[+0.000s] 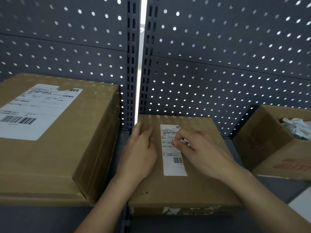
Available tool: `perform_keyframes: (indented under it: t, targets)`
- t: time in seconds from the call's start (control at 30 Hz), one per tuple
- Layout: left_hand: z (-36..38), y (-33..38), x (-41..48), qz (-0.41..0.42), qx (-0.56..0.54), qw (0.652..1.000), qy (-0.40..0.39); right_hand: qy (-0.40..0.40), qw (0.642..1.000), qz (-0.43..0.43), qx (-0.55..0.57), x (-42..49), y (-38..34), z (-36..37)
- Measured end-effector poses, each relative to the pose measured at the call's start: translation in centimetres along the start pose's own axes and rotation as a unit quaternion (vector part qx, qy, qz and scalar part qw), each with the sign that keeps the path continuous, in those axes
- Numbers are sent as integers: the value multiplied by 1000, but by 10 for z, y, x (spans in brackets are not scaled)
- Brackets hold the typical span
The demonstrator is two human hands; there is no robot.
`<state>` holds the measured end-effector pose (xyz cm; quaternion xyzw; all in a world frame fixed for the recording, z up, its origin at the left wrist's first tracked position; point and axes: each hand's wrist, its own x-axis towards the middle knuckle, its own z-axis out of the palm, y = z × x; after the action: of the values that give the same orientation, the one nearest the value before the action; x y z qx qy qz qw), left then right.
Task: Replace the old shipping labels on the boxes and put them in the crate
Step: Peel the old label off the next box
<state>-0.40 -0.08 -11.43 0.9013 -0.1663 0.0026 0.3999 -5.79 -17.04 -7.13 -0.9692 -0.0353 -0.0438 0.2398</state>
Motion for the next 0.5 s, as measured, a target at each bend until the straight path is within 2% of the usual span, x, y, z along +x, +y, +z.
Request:
perform_keyframes:
  t: [0.2,0.5]
  targets:
    - [2,0,1,-6,-1,1000,5,24,988,46,148,-3,2,6]
    - [1,1,1,-15,-13,1000,1,33,965,26,260,-10,-4,3]
